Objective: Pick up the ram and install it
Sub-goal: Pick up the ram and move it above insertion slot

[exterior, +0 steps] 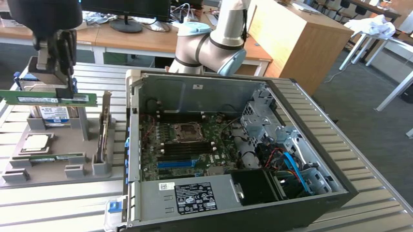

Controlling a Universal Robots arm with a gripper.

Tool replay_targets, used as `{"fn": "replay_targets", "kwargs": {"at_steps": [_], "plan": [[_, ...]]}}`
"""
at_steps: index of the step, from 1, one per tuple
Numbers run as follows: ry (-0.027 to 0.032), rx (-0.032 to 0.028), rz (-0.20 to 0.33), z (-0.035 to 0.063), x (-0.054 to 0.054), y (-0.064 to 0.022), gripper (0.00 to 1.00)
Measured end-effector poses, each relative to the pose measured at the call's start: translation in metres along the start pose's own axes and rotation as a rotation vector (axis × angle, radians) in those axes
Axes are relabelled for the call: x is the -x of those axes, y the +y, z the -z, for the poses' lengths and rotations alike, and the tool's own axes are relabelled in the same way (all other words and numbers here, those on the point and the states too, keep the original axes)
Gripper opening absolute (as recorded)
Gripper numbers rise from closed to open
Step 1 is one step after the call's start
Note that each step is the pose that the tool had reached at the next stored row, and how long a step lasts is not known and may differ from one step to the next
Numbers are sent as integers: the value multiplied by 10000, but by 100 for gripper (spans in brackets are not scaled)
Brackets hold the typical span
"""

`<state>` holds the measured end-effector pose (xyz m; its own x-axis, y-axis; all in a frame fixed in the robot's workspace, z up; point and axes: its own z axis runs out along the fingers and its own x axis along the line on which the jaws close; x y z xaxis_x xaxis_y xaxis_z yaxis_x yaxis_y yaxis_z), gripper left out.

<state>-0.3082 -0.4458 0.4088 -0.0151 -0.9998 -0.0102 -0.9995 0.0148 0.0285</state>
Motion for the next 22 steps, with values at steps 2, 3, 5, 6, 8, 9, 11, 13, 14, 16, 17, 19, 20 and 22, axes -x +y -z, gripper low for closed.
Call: {"fn": "replay_targets", "kwargs": {"at_steps": [2,3,5,6,8,9,11,13,14,16,17,19,20,22], "plan": [[0,-1,0,1,0,-31,12],[-1,-1,0,1,1,-45,12],[0,-1,0,2,1,-75,12],[-1,-1,1,2,1,-90,12],[1,0,1,4,1,-121,12],[0,-1,1,4,2,-137,12],[0,0,1,5,2,-169,12],[0,0,0,6,2,-202,12],[0,-1,0,6,3,-218,12],[-1,-1,0,7,3,-252,12],[0,-1,0,7,3,-268,12],[-1,-1,0,8,3,-301,12],[-1,-1,1,8,4,-318,12],[0,0,0,10,4,-350,12]]}}
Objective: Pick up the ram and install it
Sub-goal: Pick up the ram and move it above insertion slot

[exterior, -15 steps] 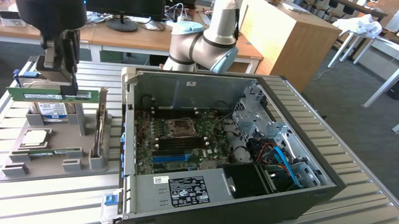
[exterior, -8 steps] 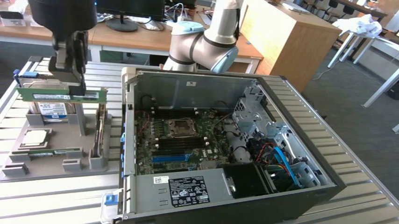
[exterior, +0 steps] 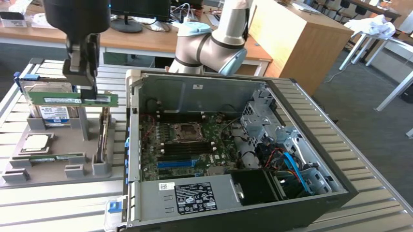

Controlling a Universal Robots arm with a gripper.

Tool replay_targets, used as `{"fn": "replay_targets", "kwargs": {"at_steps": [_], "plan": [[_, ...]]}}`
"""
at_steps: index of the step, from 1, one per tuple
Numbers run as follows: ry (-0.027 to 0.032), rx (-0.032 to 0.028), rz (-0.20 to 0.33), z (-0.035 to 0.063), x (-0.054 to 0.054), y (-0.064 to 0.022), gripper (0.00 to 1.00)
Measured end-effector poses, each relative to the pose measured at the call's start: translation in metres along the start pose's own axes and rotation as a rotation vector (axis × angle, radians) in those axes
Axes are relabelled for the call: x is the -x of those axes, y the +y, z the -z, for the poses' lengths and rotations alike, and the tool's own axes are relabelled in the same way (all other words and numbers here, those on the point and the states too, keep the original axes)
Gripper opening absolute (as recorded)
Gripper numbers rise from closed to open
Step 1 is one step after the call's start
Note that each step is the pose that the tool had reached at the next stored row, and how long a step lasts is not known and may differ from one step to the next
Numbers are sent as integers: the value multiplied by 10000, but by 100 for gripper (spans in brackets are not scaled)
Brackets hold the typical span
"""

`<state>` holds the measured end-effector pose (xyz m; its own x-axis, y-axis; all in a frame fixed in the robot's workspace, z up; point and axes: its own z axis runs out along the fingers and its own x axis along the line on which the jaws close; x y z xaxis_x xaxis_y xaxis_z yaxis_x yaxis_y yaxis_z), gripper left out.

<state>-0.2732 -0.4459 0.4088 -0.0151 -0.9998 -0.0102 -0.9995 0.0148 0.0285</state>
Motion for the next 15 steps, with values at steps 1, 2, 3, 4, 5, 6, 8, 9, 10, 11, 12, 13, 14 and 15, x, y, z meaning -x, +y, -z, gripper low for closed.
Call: {"fn": "replay_targets", "kwargs": {"at_steps": [1,2,3,4,5,6,8,9,10,11,12,13,14,15], "plan": [[0,0,0,1,0,-17,12],[1,0,1,1,0,-34,12],[0,0,0,2,0,-50,12],[0,1,0,2,1,-65,12],[0,0,0,2,1,-82,12],[0,0,0,3,1,-98,12],[-1,0,0,3,1,-134,12],[0,0,0,4,1,-152,12],[0,1,0,5,1,-170,12],[0,0,1,5,1,-188,12],[-1,0,1,5,1,-206,12],[-1,0,0,6,1,-223,12],[1,1,1,7,1,-242,12],[0,1,0,8,1,-259,12]]}}
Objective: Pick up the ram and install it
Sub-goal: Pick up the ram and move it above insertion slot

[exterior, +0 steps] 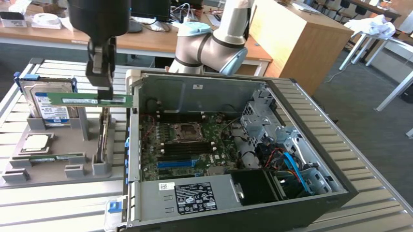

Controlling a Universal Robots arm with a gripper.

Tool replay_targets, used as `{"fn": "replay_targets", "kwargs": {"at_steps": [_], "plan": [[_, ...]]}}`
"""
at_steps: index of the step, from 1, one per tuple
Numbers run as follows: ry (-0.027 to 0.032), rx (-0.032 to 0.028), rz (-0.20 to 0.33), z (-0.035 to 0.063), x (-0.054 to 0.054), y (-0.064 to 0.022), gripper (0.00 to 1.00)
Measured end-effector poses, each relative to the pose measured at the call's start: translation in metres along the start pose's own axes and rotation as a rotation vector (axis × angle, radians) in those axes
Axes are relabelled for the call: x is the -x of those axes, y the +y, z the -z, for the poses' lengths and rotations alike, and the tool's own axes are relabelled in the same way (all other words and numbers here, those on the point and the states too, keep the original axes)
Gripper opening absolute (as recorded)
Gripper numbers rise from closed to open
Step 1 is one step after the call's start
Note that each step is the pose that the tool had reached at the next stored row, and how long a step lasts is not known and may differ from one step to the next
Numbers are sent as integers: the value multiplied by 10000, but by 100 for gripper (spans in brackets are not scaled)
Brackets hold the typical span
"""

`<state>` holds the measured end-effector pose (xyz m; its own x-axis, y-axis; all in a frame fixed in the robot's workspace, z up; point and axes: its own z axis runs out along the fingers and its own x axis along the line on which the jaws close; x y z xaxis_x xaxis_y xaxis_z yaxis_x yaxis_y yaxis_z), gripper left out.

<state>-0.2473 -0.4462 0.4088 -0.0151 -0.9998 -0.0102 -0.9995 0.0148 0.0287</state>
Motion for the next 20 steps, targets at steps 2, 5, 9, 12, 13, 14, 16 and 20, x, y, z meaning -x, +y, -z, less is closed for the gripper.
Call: {"fn": "replay_targets", "kwargs": {"at_steps": [2,5,9,12,13,14,16,20], "plan": [[0,0,0,1,0,-33,12],[0,0,-1,2,-1,-84,12],[-1,0,0,4,-2,-155,12],[0,1,0,6,-2,-204,12],[-1,1,0,6,-2,-221,12],[-1,1,-1,6,-2,-237,12],[-1,1,-1,7,-3,-268,12],[0,1,0,10,-4,-333,12]]}}
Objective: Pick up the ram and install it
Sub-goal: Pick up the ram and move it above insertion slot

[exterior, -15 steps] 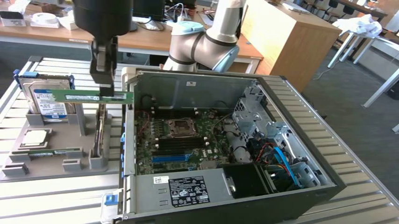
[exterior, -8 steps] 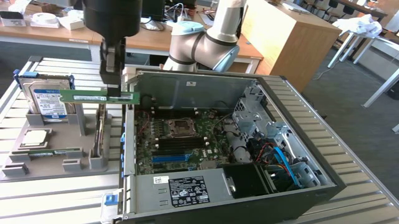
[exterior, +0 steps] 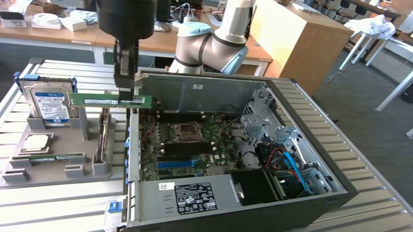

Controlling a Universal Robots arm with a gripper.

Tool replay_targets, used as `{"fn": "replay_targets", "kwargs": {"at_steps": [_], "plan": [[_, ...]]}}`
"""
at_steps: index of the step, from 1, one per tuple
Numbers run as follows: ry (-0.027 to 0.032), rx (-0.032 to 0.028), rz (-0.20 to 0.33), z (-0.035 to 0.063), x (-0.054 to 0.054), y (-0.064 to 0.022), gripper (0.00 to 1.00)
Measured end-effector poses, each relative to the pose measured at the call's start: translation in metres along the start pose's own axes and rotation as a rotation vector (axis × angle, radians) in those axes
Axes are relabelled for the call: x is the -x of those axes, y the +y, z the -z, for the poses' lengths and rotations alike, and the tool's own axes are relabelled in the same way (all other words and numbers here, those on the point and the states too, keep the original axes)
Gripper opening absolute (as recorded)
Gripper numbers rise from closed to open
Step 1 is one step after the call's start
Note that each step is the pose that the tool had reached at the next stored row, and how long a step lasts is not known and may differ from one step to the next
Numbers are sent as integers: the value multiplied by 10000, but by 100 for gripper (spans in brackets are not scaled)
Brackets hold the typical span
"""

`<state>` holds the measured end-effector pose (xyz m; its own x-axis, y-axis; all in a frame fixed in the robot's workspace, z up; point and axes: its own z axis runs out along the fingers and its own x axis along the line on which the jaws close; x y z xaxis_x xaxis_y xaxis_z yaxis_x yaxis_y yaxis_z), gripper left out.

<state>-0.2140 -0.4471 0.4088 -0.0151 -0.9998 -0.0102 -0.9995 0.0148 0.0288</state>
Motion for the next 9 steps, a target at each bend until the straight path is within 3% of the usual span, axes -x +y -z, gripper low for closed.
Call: {"fn": "replay_targets", "kwargs": {"at_steps": [9], "plan": [[0,2,-1,4,-2,-152,12]]}}
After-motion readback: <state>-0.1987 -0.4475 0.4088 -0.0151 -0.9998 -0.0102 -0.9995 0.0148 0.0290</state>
